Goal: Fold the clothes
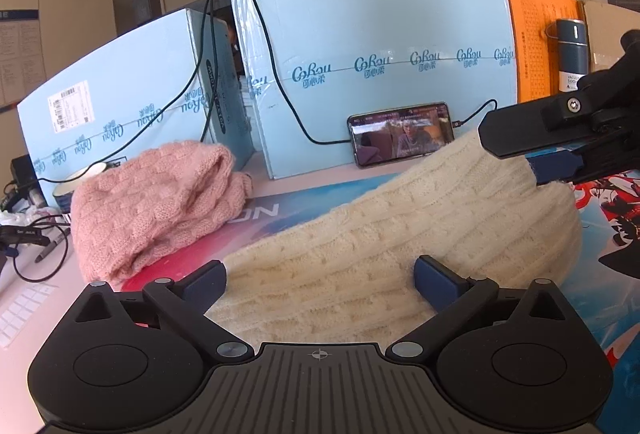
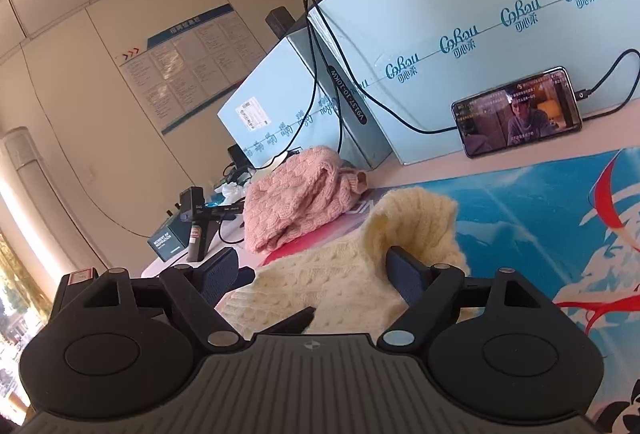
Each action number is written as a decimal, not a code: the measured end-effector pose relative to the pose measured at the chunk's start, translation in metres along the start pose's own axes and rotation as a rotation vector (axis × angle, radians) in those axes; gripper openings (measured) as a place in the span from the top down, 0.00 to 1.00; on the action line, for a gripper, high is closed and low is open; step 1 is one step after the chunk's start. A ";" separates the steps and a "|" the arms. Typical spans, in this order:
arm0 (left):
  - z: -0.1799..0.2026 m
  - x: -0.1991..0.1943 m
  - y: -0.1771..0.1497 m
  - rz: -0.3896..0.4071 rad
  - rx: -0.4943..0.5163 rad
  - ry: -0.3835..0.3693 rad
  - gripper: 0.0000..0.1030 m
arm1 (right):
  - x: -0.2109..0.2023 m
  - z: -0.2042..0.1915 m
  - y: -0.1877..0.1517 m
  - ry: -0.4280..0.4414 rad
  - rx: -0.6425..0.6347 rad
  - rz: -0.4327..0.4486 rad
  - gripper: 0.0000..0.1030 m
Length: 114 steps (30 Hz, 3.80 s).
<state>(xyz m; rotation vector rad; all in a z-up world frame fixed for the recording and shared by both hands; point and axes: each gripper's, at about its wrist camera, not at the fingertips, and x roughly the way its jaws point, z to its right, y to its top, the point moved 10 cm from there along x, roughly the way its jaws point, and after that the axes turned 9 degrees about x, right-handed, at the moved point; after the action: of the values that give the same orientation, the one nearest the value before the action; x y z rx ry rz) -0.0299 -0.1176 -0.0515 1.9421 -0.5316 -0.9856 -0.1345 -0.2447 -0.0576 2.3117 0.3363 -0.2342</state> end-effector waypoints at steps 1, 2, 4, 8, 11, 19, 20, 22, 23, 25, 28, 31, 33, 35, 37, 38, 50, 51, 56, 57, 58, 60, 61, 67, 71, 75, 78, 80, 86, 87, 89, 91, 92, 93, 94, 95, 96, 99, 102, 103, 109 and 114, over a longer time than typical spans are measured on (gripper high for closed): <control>0.000 0.000 0.000 0.000 -0.001 0.002 0.02 | 0.002 0.004 -0.001 -0.011 0.012 -0.008 0.21; 0.000 0.000 0.001 -0.001 -0.002 0.003 0.02 | 0.005 0.009 -0.003 -0.022 0.028 -0.017 0.21; 0.001 0.000 0.001 0.001 -0.011 0.004 0.01 | 0.011 0.019 -0.007 -0.044 0.060 -0.037 0.21; -0.001 0.001 0.000 0.000 -0.039 -0.006 0.01 | 0.021 0.029 -0.016 -0.089 0.035 -0.058 0.21; -0.004 0.003 -0.002 -0.005 -0.070 -0.020 0.00 | 0.025 0.037 -0.021 -0.114 0.033 -0.064 0.22; -0.044 -0.020 -0.009 0.037 -0.335 -0.078 0.00 | -0.006 0.029 -0.009 -0.047 0.057 0.012 0.14; -0.053 -0.022 -0.013 0.033 -0.390 -0.077 0.00 | -0.013 0.029 -0.007 -0.042 0.069 0.033 0.11; -0.071 -0.026 -0.026 0.006 -0.521 -0.085 0.00 | -0.026 0.032 -0.002 -0.048 0.103 0.067 0.07; -0.077 -0.027 -0.032 -0.006 -0.566 -0.096 0.00 | -0.029 0.035 -0.002 -0.055 0.124 0.068 0.06; -0.082 -0.029 -0.042 -0.027 -0.624 -0.110 0.00 | -0.035 0.041 -0.003 -0.067 0.176 0.059 0.05; -0.081 -0.029 -0.054 -0.056 -0.683 -0.144 0.00 | -0.042 0.048 -0.006 -0.096 0.254 0.052 0.05; -0.076 -0.028 -0.059 -0.073 -0.731 -0.195 0.00 | -0.049 0.050 -0.011 -0.124 0.292 0.031 0.05; -0.073 -0.027 -0.059 -0.075 -0.733 -0.210 0.00 | -0.054 0.048 -0.015 -0.123 0.309 0.013 0.04; -0.070 -0.025 -0.057 -0.077 -0.724 -0.213 0.00 | -0.057 0.049 -0.020 -0.136 0.338 -0.017 0.04; -0.068 -0.023 -0.056 -0.080 -0.715 -0.212 0.00 | -0.058 0.051 -0.026 -0.155 0.374 -0.055 0.04; -0.067 -0.022 -0.055 -0.081 -0.712 -0.214 0.00 | -0.059 0.052 -0.028 -0.156 0.392 -0.068 0.04; -0.051 -0.011 -0.048 -0.095 -0.594 -0.199 0.00 | -0.037 0.051 -0.041 -0.109 0.579 -0.197 0.04; -0.049 -0.011 -0.048 -0.094 -0.580 -0.201 0.00 | -0.032 0.051 -0.041 -0.125 0.579 -0.195 0.04; -0.040 -0.010 -0.044 -0.073 -0.562 -0.248 0.00 | -0.003 0.042 -0.040 -0.149 0.520 -0.218 0.00; -0.038 -0.010 -0.044 -0.071 -0.556 -0.253 0.00 | 0.003 0.040 -0.040 -0.149 0.508 -0.222 0.00; -0.037 -0.010 -0.043 -0.069 -0.550 -0.258 0.00 | 0.008 0.038 -0.040 -0.154 0.495 -0.223 0.00; -0.036 -0.009 -0.043 -0.066 -0.545 -0.267 0.00 | 0.017 0.035 -0.039 -0.169 0.480 -0.213 0.00; -0.035 -0.009 -0.043 -0.066 -0.543 -0.270 0.00 | 0.021 0.035 -0.038 -0.173 0.484 -0.200 0.01; -0.033 -0.009 -0.043 -0.061 -0.525 -0.282 0.00 | 0.040 0.037 -0.031 -0.259 0.477 -0.121 0.08; -0.034 -0.009 -0.043 -0.057 -0.533 -0.288 0.00 | 0.046 0.042 -0.030 -0.296 0.491 -0.083 0.45; -0.038 -0.009 -0.043 -0.047 -0.571 -0.298 0.00 | 0.048 0.044 -0.033 -0.241 0.549 -0.069 0.57; -0.046 -0.009 -0.043 -0.031 -0.635 -0.308 0.00 | 0.048 0.042 -0.034 -0.190 0.573 -0.057 0.60; -0.051 -0.011 -0.042 -0.014 -0.663 -0.301 0.00 | 0.047 0.037 -0.031 -0.152 0.570 -0.048 0.62; -0.073 -0.028 -0.028 0.099 -0.677 -0.247 0.06 | 0.049 0.009 -0.013 -0.010 0.549 -0.020 0.65; -0.079 -0.031 -0.026 0.122 -0.690 -0.242 0.09 | 0.052 0.004 -0.010 0.008 0.545 -0.017 0.65; -0.091 -0.037 -0.023 0.168 -0.716 -0.232 0.18 | 0.057 -0.005 -0.005 0.044 0.540 -0.016 0.65; -0.104 -0.043 -0.020 0.227 -0.754 -0.224 0.24 | 0.064 -0.013 0.000 0.075 0.539 -0.014 0.65; -0.111 -0.047 -0.019 0.257 -0.770 -0.218 0.25 | 0.068 -0.019 0.003 0.096 0.533 -0.016 0.65; -0.119 -0.051 -0.017 0.287 -0.772 -0.201 0.26 | 0.073 -0.026 0.006 0.114 0.522 -0.017 0.65; -0.127 -0.055 -0.015 0.318 -0.770 -0.180 0.26 | 0.079 -0.032 0.010 0.132 0.509 -0.019 0.65; -0.135 -0.058 -0.013 0.349 -0.768 -0.158 0.26 | 0.084 -0.040 0.013 0.150 0.494 -0.021 0.65; -0.143 -0.061 -0.010 0.377 -0.764 -0.139 0.26 | 0.090 -0.047 0.017 0.171 0.478 -0.022 0.66; -0.171 -0.067 0.000 0.449 -0.747 -0.081 0.26 | 0.107 -0.074 0.030 0.244 0.413 -0.017 0.66; -0.199 -0.068 0.010 0.496 -0.717 -0.012 0.26 | 0.129 -0.101 0.045 0.315 0.358 -0.009 0.66; -0.209 -0.067 0.012 0.507 -0.715 0.007 0.26 | 0.138 -0.107 0.049 0.330 0.351 -0.007 0.66; -0.258 -0.042 0.018 0.518 -0.714 0.097 0.26 | 0.190 -0.133 0.066 0.389 0.277 0.019 0.66; -0.284 0.002 0.013 0.469 -0.758 0.134 0.26 | 0.231 -0.118 0.074 0.379 0.271 0.052 0.66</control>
<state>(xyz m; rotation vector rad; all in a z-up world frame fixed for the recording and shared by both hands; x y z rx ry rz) 0.1993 0.0190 0.0460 1.1237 -0.4232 -0.6172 0.1148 -0.1698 0.0112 2.6275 0.4540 0.2018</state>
